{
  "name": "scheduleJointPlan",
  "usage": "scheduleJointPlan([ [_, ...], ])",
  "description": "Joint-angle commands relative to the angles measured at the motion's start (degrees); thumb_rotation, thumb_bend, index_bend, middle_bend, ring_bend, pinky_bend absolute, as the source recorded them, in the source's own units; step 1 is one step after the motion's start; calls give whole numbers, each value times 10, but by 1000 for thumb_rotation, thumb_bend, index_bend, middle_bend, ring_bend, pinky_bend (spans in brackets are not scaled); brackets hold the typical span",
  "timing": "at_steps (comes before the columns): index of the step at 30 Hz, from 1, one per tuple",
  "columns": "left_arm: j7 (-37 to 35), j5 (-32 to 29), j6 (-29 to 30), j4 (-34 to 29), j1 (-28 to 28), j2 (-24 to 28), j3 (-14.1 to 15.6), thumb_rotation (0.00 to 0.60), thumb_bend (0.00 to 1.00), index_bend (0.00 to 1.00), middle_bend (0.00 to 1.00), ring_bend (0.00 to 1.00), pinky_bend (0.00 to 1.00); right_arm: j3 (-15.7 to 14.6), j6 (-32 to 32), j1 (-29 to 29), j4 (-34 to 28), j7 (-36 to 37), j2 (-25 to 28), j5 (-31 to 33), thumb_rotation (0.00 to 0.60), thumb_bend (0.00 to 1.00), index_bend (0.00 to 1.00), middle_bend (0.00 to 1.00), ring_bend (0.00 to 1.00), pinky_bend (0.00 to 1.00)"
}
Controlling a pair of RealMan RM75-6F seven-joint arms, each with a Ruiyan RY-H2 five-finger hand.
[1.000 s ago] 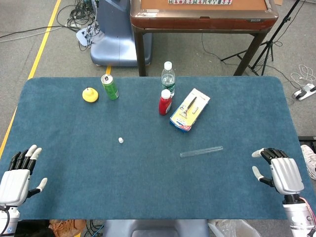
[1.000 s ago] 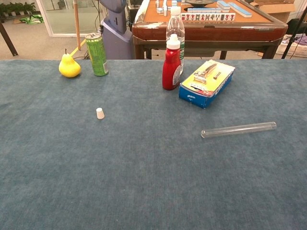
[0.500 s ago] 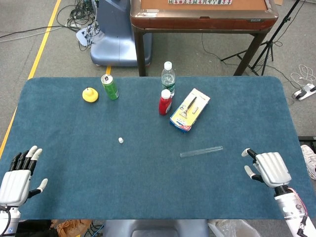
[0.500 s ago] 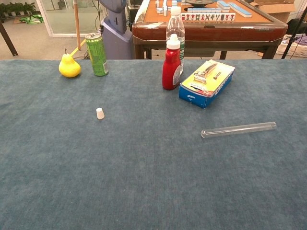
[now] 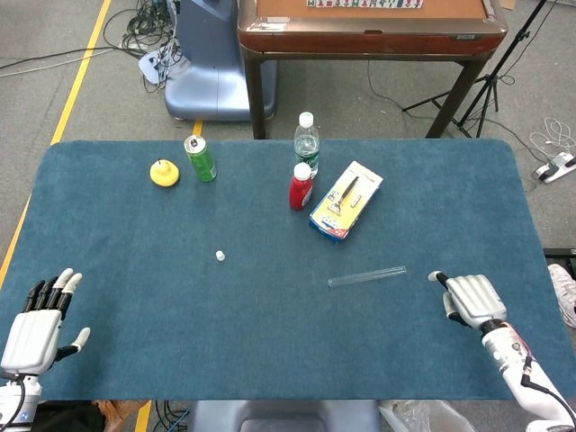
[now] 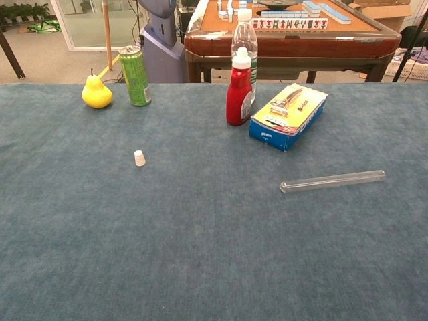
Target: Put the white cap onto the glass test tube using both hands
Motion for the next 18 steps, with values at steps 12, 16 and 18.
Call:
scheduleJointPlan([
  [12,1,0,-3,0,-4,1,1,600,248,47,31,4,19,-13,-30,39,60,-3,-57,54,600,889,252,1000,1000,1000],
  [16,2,1,-4,1,-5,-1,1,600,248,47,31,4,19,-13,-31,48,78,-3,-67,65,600,889,252,1000,1000,1000],
  [18,3,0,-5,1,-6,-2,1,600,248,47,31,4,19,-11,-35,54,92,-2,-75,74,600,889,252,1000,1000,1000],
])
